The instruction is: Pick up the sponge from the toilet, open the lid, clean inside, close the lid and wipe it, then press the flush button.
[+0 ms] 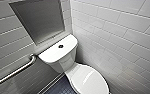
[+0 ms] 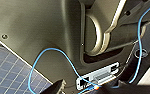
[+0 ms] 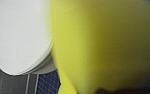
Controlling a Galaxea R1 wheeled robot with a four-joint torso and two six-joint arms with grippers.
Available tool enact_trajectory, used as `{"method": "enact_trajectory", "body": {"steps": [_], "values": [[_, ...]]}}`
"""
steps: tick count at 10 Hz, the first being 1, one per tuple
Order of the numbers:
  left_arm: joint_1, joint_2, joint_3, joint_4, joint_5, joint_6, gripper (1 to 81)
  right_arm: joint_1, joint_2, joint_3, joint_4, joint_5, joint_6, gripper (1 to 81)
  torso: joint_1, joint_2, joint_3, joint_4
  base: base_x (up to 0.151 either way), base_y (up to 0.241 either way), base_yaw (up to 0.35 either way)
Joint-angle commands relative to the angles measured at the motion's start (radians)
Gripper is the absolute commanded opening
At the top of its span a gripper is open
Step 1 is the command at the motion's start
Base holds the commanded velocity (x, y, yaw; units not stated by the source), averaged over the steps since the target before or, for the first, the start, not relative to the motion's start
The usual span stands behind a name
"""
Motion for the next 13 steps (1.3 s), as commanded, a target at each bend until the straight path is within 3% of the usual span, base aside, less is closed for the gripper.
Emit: {"method": "enact_trajectory", "body": {"steps": [1,3,6,7,8,10,12,13], "values": [[0.028,-0.015,0.012,-0.010,0.082,0.003,81.1,-0.120,-0.140,0.044,-0.010,0.020,0.000,1.0,0.000,0.000,0.000,0.000,0.000,0.000,0.000],[0.028,-0.006,0.009,-0.007,0.074,0.003,81.1,-0.239,-0.134,0.021,-0.035,0.009,-0.003,1.0,0.000,0.000,0.000,0.000,0.000,0.000,0.000],[0.022,0.001,-0.016,-0.009,0.064,0.001,81.1,-0.424,-0.064,0.015,-0.206,-0.017,-0.005,1.0,0.000,0.000,0.000,0.000,0.000,0.000,0.000],[0.024,0.005,-0.021,-0.006,0.062,0.003,81.1,-0.482,-0.018,-0.028,-0.236,-0.025,-0.008,1.0,0.000,0.000,0.000,0.000,0.000,0.000,0.000],[0.022,0.015,-0.028,0.000,0.062,0.003,81.1,-0.518,0.028,-0.086,-0.237,-0.025,-0.014,1.0,-0.064,0.100,0.000,0.000,0.000,0.000,0.000],[0.022,0.037,-0.068,0.002,0.062,0.003,81.1,-0.568,0.129,-0.221,-0.236,-0.023,-0.014,1.0,-0.071,0.108,0.001,0.000,0.000,0.000,0.000],[0.021,0.057,-0.120,-0.009,0.062,0.001,81.1,-0.592,0.213,-0.332,-0.236,-0.022,-0.014,1.0,-0.106,0.161,0.084,0.000,0.000,0.000,0.000],[0.021,0.069,-0.143,-0.010,0.057,0.001,81.1,-0.601,0.254,-0.375,-0.239,-0.023,-0.014,1.0,-0.124,0.190,0.099,0.000,0.000,0.000,0.000]]}}
